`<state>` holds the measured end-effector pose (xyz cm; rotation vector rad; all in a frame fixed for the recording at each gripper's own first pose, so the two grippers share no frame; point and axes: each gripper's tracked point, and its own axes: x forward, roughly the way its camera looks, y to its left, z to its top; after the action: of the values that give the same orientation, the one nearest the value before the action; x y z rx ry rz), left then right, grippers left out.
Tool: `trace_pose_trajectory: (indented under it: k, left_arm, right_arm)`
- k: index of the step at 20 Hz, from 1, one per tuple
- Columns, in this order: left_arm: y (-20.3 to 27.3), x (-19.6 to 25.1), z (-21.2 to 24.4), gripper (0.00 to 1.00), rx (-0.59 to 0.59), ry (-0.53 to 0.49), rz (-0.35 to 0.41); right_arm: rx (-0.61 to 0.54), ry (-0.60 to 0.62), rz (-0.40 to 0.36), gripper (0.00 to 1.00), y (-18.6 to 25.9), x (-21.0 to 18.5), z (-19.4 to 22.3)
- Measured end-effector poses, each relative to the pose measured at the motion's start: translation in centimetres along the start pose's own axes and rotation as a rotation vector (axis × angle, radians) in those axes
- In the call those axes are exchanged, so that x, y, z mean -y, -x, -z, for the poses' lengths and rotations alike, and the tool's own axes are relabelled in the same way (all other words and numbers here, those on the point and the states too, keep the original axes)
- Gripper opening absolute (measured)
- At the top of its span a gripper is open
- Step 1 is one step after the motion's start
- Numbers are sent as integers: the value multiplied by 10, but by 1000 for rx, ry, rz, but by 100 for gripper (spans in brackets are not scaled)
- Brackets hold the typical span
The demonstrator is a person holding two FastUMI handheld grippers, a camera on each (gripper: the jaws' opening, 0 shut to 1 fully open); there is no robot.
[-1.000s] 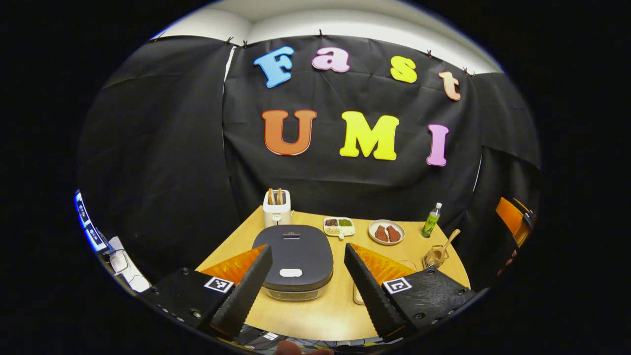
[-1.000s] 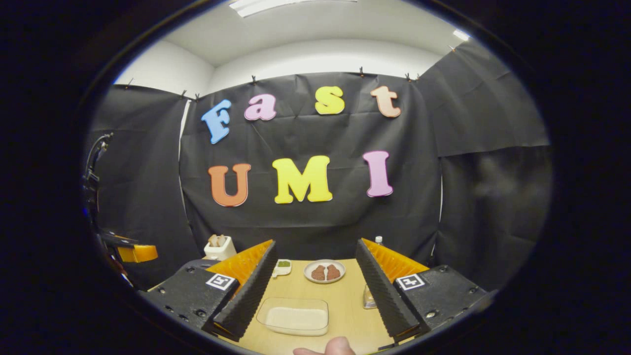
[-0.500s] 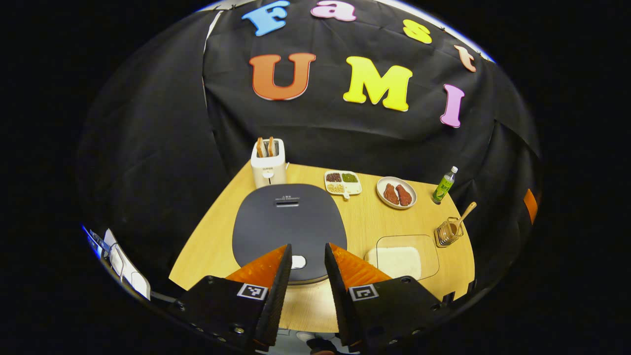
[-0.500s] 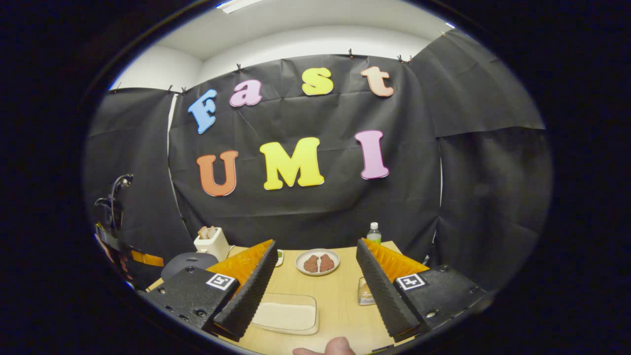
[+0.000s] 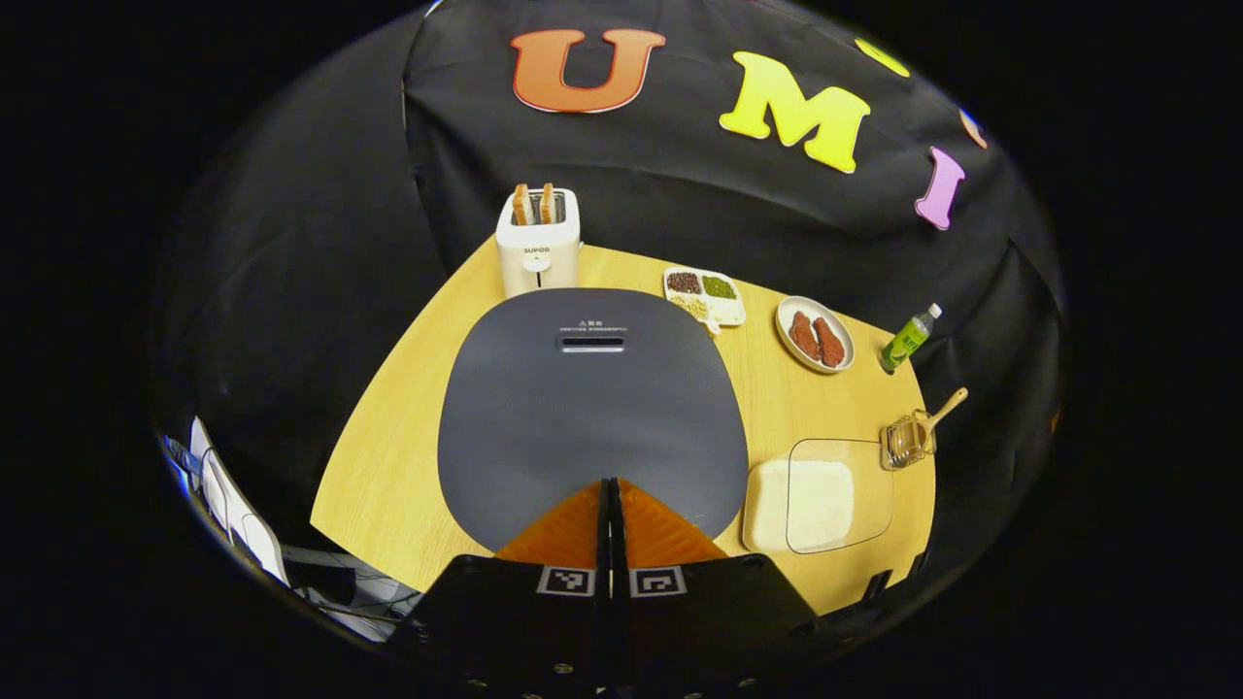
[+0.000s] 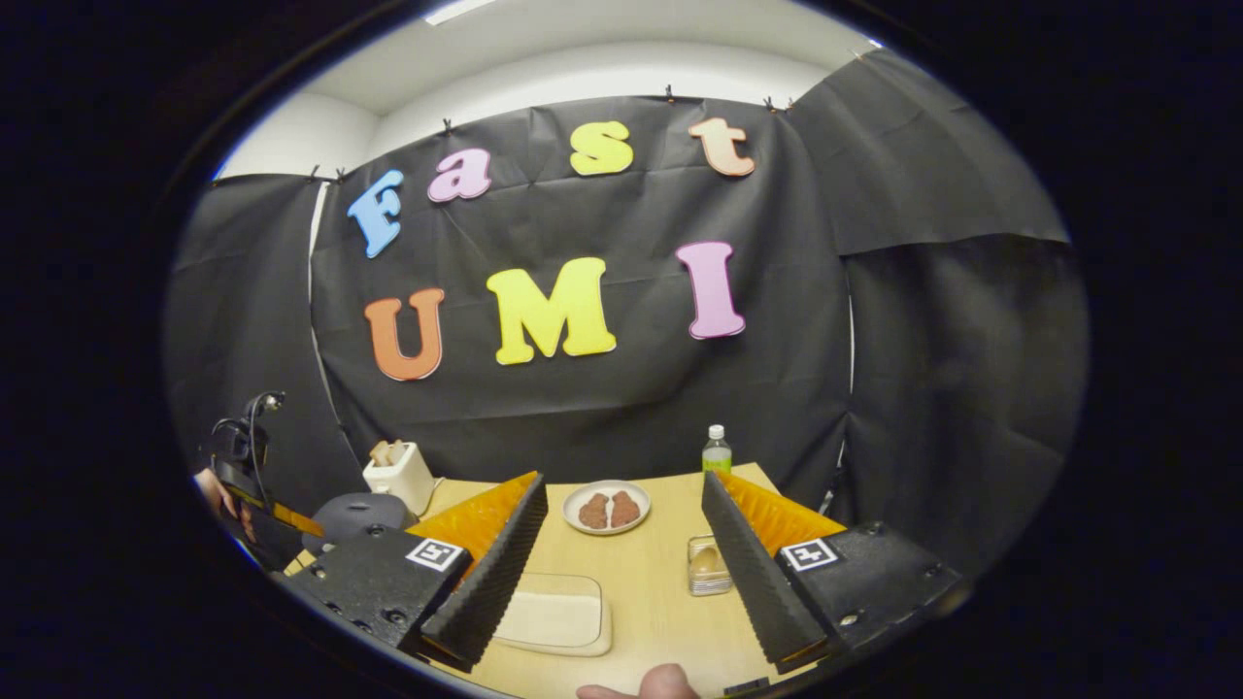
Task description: Close the left gripper, press the button to open the rice cooker; take a wooden spoon from the chopstick holder with the right hand, scoop a spoonful of rice and pour it into the rice cooker, then put the wooden spoon back into the chopstick holder.
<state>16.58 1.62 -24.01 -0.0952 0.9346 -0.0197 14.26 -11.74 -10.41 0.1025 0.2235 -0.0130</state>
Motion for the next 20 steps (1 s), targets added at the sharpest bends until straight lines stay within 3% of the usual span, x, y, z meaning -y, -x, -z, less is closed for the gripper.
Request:
trace_pose_trajectory:
  k: [6, 8, 12, 15, 20]
  left_arm:
    - [-14, -2, 11, 0, -25, 26, 22]
    - [-13, -1, 15, 0, -25, 80, 23]
    - [-17, -1, 19, 0, -8, 38, -31]
    - [-13, -1, 11, 0, 38, 34, -62]
    - [18, 7, -26, 1, 201, -1, -35]
  right_arm:
    - [-26, -10, 43, 100, -1, 12, 9]
    - [-34, -20, 44, 100, -1, 12, 12]
    - [-57, -35, 34, 100, -4, 3, 21]
    - [-51, -14, 42, 100, -3, 5, 16]
    - [-23, 0, 73, 100, 4, 21, 1]
